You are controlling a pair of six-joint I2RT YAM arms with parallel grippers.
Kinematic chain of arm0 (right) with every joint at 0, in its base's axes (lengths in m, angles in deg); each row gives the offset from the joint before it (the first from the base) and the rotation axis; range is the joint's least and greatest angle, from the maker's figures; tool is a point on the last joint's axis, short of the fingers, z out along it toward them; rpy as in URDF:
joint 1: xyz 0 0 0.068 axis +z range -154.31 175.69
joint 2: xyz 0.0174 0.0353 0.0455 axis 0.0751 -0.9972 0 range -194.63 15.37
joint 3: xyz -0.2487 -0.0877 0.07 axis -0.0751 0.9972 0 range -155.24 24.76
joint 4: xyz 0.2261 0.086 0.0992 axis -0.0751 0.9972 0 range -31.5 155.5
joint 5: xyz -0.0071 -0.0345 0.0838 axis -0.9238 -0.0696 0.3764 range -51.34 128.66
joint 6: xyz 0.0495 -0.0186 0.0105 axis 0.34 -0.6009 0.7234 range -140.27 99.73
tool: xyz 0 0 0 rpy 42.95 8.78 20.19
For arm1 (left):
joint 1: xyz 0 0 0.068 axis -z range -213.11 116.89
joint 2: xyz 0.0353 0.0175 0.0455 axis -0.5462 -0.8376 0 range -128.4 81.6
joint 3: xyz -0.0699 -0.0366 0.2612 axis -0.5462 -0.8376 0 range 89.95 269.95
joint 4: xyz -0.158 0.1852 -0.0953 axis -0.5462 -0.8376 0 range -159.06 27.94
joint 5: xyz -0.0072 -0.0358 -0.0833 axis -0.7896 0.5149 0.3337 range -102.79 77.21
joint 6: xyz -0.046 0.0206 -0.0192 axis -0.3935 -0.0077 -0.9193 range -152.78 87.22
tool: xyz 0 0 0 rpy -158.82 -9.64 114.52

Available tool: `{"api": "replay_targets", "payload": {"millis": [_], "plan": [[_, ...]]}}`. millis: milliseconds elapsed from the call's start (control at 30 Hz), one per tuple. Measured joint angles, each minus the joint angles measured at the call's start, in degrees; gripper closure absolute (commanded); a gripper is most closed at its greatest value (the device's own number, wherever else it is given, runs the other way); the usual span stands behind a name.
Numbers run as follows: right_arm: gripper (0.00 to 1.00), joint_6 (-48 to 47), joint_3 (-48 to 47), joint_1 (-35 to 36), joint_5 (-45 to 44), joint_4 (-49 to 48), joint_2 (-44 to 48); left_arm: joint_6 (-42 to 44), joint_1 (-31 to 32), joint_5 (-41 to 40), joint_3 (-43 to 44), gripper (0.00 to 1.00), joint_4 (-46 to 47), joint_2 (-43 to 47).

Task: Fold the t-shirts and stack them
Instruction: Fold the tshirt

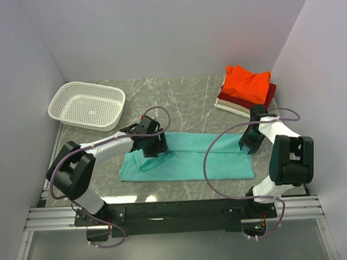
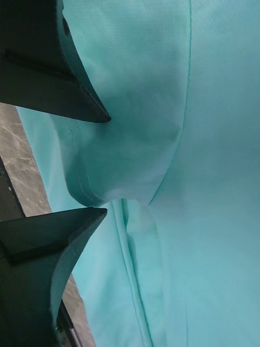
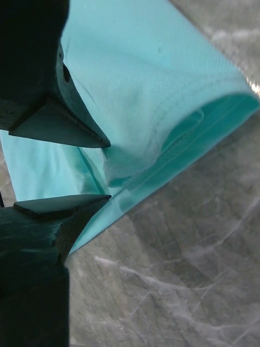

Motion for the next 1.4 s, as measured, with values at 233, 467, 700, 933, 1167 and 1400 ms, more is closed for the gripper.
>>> {"api": "replay_targets", "payload": {"millis": [233, 467, 700, 933, 1167, 1400], "plan": [[0.62, -0.2, 0.7, -1.7, 0.0, -1.8, -2.1, 0.1, 0.1, 2.4, 0.0, 0.31, 0.2, -0.5], [0.78, -0.3, 1.0, -1.9, 0.5, -3.5, -2.6, 0.2, 0.5, 2.2, 0.3, 0.29, -0.8, -0.7], [0.95, -0.3, 1.1, -2.0, 0.4, -3.4, -2.1, 0.3, 0.0, -2.9, 2.2, 0.27, -4.0, 0.3], [0.96, -0.2, 1.2, -2.0, 0.4, -2.5, -0.8, 0.2, -1.0, -7.2, 2.2, 0.26, -4.1, 1.0], [0.96, -0.2, 1.2, -2.1, 0.1, -0.7, 2.4, 0.2, -1.3, -9.6, 1.8, 0.26, -3.4, 0.3], [0.98, -0.2, 1.4, -2.1, -0.1, 1.0, 2.9, 0.2, -1.7, -9.8, 0.5, 0.26, -2.9, -2.5]]}}
